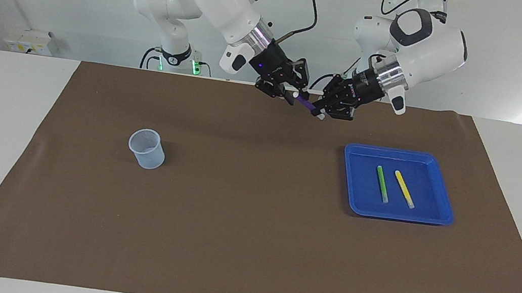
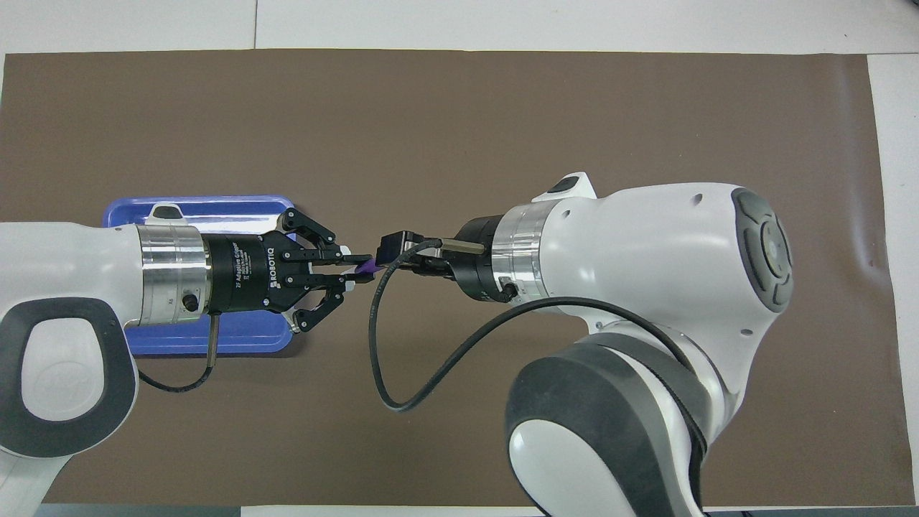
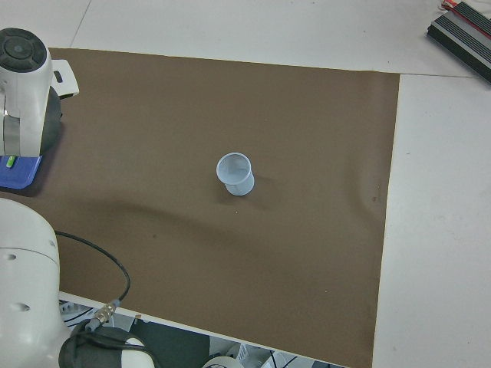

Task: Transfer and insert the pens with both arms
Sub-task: 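Close the right gripper on the purple pen tip and open the left gripper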

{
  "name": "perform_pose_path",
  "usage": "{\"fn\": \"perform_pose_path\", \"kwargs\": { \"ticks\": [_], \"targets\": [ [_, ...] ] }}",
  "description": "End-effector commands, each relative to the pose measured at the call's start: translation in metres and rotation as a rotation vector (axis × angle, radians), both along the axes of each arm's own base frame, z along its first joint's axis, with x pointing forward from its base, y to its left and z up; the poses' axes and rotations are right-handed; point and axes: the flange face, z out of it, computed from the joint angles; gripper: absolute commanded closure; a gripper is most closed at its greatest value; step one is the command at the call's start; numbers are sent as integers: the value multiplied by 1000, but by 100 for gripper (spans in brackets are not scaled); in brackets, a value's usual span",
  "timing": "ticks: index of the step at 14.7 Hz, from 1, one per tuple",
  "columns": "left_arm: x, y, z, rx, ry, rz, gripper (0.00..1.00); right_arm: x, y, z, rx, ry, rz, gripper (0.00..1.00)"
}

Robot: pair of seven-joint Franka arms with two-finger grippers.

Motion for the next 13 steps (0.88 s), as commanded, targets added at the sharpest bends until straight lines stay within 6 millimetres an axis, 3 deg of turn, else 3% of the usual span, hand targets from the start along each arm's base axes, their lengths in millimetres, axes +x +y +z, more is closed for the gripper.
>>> {"fn": "perform_pose_path", "kwargs": {
  "ticks": [1,5,6,7,8,13],
  "targets": [
    [-9,1,1,-14,0,25,100,5,4,5,1,-20,3,100],
    [-10,1,3,-15,-4,24,100,5,3,6,-12,-28,6,100],
    [-10,1,5,-16,-9,24,76,4,3,5,-21,-24,10,100],
    [-11,1,7,-18,-13,22,7,3,1,5,-44,-34,15,100],
    [-12,1,10,-18,-16,25,0,6,-4,3,-73,-47,16,100],
    [-11,8,12,-5,-40,17,0,20,-36,-5,-171,-66,8,100]
  ]
}}
